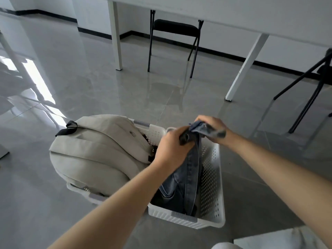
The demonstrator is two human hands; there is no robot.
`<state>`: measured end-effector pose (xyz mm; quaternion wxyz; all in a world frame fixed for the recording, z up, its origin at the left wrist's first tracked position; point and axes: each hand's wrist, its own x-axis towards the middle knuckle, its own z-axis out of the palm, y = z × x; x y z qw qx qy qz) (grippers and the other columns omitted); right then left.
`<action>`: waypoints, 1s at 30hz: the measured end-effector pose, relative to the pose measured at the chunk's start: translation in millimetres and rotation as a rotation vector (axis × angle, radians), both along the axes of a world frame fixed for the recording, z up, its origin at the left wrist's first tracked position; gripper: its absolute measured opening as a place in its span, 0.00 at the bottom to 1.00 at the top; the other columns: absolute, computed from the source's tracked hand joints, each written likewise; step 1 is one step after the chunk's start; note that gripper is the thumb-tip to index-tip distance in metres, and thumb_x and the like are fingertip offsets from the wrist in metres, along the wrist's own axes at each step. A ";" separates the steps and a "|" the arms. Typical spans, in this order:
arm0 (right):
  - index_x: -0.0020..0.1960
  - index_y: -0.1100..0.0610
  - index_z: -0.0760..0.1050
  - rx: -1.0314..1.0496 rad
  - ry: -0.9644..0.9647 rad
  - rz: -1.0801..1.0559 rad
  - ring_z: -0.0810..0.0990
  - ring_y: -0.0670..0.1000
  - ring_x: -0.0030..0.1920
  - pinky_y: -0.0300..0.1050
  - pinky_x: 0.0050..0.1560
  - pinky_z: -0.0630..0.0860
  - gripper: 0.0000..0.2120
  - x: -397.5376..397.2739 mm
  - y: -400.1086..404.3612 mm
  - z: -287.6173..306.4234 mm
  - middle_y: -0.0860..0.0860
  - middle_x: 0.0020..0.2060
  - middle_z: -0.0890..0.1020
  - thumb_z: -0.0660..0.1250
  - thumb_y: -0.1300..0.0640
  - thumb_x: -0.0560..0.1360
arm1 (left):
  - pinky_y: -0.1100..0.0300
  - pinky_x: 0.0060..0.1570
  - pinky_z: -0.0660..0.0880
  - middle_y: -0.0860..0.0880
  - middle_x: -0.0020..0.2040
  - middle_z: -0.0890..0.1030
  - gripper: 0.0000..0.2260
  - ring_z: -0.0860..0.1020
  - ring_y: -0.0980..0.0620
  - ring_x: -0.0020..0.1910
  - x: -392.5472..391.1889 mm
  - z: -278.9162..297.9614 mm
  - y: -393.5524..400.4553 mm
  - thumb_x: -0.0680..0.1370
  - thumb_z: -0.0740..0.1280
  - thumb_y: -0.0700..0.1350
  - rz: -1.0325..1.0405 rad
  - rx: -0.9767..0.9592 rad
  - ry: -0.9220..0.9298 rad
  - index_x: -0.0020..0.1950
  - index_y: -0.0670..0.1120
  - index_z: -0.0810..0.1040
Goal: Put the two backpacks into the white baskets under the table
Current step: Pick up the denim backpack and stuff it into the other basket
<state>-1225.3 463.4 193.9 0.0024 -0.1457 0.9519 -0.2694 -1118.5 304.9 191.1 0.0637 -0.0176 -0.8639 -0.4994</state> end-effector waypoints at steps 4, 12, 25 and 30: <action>0.49 0.56 0.78 -0.116 -0.051 -0.204 0.72 0.51 0.44 0.38 0.41 0.67 0.11 4.4 27.0 -0.9 0.53 0.43 0.76 0.62 0.68 0.73 | 0.53 0.55 0.71 0.48 0.66 0.74 0.26 0.74 0.43 0.63 36.9 -44.0 -3.6 0.71 0.72 0.51 0.180 -0.108 -0.310 0.67 0.51 0.69; 0.50 0.58 0.81 -0.360 0.153 -0.577 0.81 0.59 0.54 0.44 0.50 0.73 0.11 -16.3 14.8 3.7 0.60 0.51 0.84 0.62 0.66 0.73 | 0.59 0.38 0.76 0.46 0.36 0.81 0.11 0.78 0.51 0.36 47.1 -63.9 2.9 0.79 0.65 0.45 0.151 0.702 -0.523 0.41 0.40 0.80; 0.66 0.54 0.73 -0.382 -0.348 0.056 0.79 0.54 0.48 0.54 0.55 0.80 0.22 -33.6 -181.2 -61.4 0.56 0.59 0.76 0.63 0.68 0.74 | 0.39 0.49 0.81 0.39 0.49 0.79 0.12 0.81 0.36 0.47 53.9 -125.5 -81.1 0.80 0.59 0.48 0.738 0.791 -0.781 0.54 0.39 0.72; 0.68 0.57 0.71 0.146 -0.322 0.058 0.75 0.57 0.65 0.45 0.63 0.70 0.21 -32.1 -147.1 -94.2 0.57 0.67 0.76 0.65 0.57 0.76 | 0.40 0.43 0.82 0.41 0.49 0.80 0.15 0.82 0.40 0.46 57.9 -137.0 -88.4 0.73 0.69 0.47 0.590 0.682 -0.729 0.55 0.43 0.71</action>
